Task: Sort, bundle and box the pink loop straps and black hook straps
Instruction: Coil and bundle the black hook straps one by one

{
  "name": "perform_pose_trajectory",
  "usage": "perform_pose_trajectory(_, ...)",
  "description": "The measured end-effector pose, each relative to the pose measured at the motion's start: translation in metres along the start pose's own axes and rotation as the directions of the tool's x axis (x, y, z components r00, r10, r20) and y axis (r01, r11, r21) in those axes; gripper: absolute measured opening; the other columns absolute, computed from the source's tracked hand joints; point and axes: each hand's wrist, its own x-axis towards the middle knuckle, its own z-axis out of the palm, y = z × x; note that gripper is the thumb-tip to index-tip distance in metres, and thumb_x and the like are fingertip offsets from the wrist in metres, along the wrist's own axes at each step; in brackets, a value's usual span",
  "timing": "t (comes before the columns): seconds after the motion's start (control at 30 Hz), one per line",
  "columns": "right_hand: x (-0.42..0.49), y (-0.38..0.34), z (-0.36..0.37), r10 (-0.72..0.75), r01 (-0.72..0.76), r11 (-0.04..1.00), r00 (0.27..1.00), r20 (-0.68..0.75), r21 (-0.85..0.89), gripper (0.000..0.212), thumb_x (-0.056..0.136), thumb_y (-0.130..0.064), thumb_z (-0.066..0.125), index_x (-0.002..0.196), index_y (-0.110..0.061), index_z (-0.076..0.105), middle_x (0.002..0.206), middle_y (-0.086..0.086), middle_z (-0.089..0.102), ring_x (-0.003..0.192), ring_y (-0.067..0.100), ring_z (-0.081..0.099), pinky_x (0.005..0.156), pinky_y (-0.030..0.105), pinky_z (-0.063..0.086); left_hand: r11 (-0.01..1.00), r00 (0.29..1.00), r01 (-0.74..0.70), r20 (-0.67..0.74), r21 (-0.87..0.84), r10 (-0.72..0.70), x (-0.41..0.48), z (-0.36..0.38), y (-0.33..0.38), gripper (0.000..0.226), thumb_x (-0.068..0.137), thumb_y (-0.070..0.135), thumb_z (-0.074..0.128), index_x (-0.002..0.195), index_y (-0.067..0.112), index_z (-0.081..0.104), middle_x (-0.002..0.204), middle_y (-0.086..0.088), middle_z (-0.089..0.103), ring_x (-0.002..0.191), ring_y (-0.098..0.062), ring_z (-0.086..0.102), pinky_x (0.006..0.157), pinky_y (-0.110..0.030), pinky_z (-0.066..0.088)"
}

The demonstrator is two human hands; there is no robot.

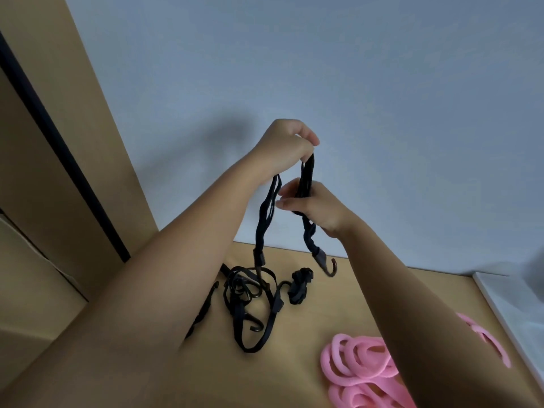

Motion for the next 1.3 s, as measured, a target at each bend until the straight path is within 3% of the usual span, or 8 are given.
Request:
perform_pose_trajectory(0.2, -0.003, 0.008, 0.009, -0.018, -0.007, 0.974, 0.994, 0.112, 0.226, 0.029, 0.068, -0.021, 0.074, 0.089, -0.015, 0.055, 0.067, -0.004, 0.055, 0.067, 0.015, 0.055, 0.075, 0.032, 0.046, 0.993, 0.998, -0.03, -0.059, -0.117, 0.024, 0.0, 0.004, 0.008, 0.026, 0.073, -0.011, 0.042, 0.069, 0.01, 0.057, 0.04, 0.015, 0.041, 0.037, -0.001, 0.035, 0.035, -0.011, 0.025)
perform_pose_trajectory(0.33, -0.002, 0.024, 0.021, 0.003, -0.021, 0.947, 0.998, 0.057, 0.32, 0.061, 0.063, -0.025, 0.078, 0.117, -0.011, 0.052, 0.063, -0.013, 0.057, 0.067, 0.008, 0.057, 0.089, 0.039, 0.047, 0.985, 0.995, -0.03, -0.097, -0.171, 0.014, 0.003, -0.001, 0.011, 0.027, 0.075, -0.012, 0.039, 0.065, 0.009, 0.052, 0.029, 0.016, 0.035, 0.026, -0.002, 0.029, 0.035, -0.011, 0.02)
perform_pose_trajectory(0.57, -0.006, 0.034, 0.02, 0.007, -0.014, 0.973, 0.999, 0.034, 0.231, 0.06, 0.072, -0.01, 0.078, 0.121, -0.011, 0.043, 0.086, 0.006, 0.056, 0.083, 0.017, 0.058, 0.087, 0.033, 0.048, 0.982, 0.991, -0.053, -0.13, -0.18, 0.03, 0.006, -0.009, 0.007, 0.028, 0.076, -0.012, 0.038, 0.061, 0.009, 0.049, 0.029, 0.015, 0.036, 0.027, -0.001, 0.028, 0.033, -0.012, 0.019)
perform_pose_trajectory(0.7, -0.012, 0.042, 0.016, 0.074, -0.093, 0.968, 0.993, 0.091, 0.234, 0.029, 0.08, -0.001, 0.068, 0.102, -0.017, 0.056, 0.084, 0.0, 0.062, 0.083, 0.015, 0.059, 0.091, 0.032, 0.045, 0.983, 0.987, -0.054, -0.161, -0.174, 0.026, 0.008, -0.009, 0.001, 0.029, 0.076, -0.012, 0.04, 0.059, 0.01, 0.049, 0.029, 0.015, 0.035, 0.027, -0.001, 0.029, 0.033, -0.012, 0.019)
perform_pose_trajectory(0.9, -0.005, 0.048, 0.022, -0.033, 0.005, 0.991, 0.977, -0.209, -0.133, 0.018, 0.084, -0.013, 0.067, 0.069, -0.016, 0.056, 0.067, 0.001, 0.058, 0.062, 0.013, 0.053, 0.065, 0.024, 0.045, 0.973, 0.975, -0.026, -0.219, -0.229, -0.025, 0.011, -0.01, -0.009, 0.028, 0.075, -0.012, 0.038, 0.059, 0.009, 0.047, 0.03, 0.016, 0.035, 0.036, -0.002, 0.029, 0.038, -0.016, 0.021)
perform_pose_trajectory(1.0, -0.004, 0.055, 0.028, 0.008, -0.024, 0.999, 0.924, -0.383, -0.035, 0.02, 0.086, -0.018, 0.065, 0.069, -0.016, 0.054, 0.066, 0.003, 0.049, 0.059, 0.013, 0.041, 0.057, 0.021, 0.037, 0.928, 0.968, -0.015, -0.239, -0.372, -0.08, 0.014, -0.014, -0.013, 0.028, 0.075, -0.013, 0.036, 0.06, 0.009, 0.048, 0.034, 0.014, 0.029, 0.032, -0.006, 0.021, 0.04, -0.015, 0.014)
perform_pose_trajectory(1.1, -0.007, 0.055, 0.034, 0.22, -0.119, 0.941, 0.926, -0.305, 0.318, 0.026, 0.091, -0.029, 0.059, 0.094, -0.003, 0.061, 0.075, 0.003, 0.044, 0.066, 0.013, 0.04, 0.059, 0.019, 0.04, 0.892, 0.961, -0.022, -0.255, -0.451, -0.105, 0.016, -0.015, -0.014, 0.029, 0.076, -0.012, 0.035, 0.061, 0.01, 0.047, 0.037, 0.011, 0.027, 0.033, -0.007, 0.019, 0.04, -0.015, 0.014)
perform_pose_trajectory(1.3, -0.011, 0.058, 0.048, 0.129, -0.12, 0.955, 0.991, -0.017, 0.272, 0.048, 0.094, -0.039, 0.051, 0.098, 0.008, 0.058, 0.06, -0.004, 0.035, 0.059, 0.013, 0.035, 0.056, 0.022, 0.037, 0.794, 0.953, -0.022, -0.252, -0.607, -0.167, 0.018, -0.01, -0.012, 0.029, 0.078, -0.011, 0.033, 0.064, 0.011, 0.045, 0.04, 0.011, 0.026, 0.035, -0.008, 0.017, 0.041, -0.017, 0.012)
